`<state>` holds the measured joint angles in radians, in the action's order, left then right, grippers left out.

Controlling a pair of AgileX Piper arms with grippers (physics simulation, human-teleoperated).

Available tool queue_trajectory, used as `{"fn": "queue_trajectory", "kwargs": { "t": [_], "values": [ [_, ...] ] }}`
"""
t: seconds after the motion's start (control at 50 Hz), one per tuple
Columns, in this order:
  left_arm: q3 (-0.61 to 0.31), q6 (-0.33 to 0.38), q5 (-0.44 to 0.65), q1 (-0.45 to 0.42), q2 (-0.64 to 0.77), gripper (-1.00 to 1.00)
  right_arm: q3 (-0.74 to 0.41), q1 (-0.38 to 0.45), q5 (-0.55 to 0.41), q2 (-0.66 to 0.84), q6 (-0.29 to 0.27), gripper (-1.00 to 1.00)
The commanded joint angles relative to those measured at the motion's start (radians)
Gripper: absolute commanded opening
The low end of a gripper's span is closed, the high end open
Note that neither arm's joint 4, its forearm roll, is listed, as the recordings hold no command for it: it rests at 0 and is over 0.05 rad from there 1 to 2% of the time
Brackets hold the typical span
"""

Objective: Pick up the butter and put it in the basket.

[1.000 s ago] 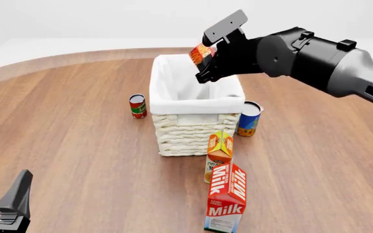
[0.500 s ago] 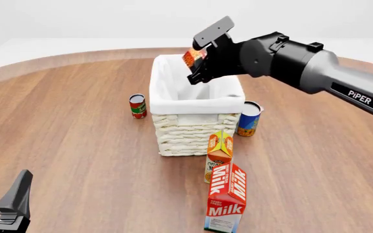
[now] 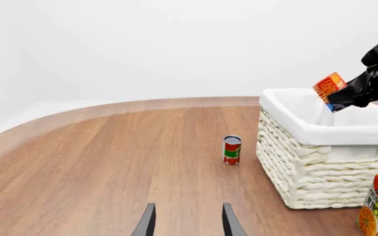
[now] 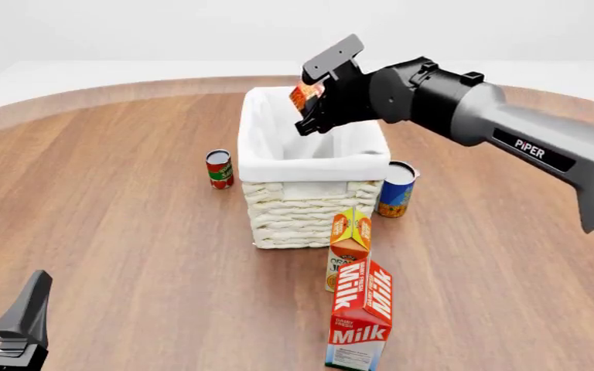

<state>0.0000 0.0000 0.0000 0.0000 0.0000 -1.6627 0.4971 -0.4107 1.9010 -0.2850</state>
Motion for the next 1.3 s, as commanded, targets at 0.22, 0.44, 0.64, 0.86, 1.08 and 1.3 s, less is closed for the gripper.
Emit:
{"fn": "queue_trajectory", "kwargs": {
  "t": [0.22,0.44,0.64,0.86,1.08,1.3],
  "values": [
    [0.000,0.000,0.000,0.000,0.000,1.00,-0.032,0.001,0.018,0.039,0.013,-1.00],
    [0.000,0.000,0.000,0.000,0.000,1.00,-0.040,-0.003,0.026,0.058,0.016,-1.00],
    [0.000,0.000,0.000,0.000,0.000,1.00,-0.042,-0.001,0.028,0.065,0.015,-1.00],
    [0.000,0.000,0.000,0.000,0.000,1.00,-0.050,-0.012,0.031,0.069,0.001,-1.00],
    [0.000,0.000,0.000,0.000,0.000,1.00,-0.048,-0.010,0.027,0.054,-0.002,1.00],
    [0.000,0.000,0.000,0.000,0.000,1.00,-0.047,-0.011,0.023,0.042,-0.001,1.00]
  ]
}}
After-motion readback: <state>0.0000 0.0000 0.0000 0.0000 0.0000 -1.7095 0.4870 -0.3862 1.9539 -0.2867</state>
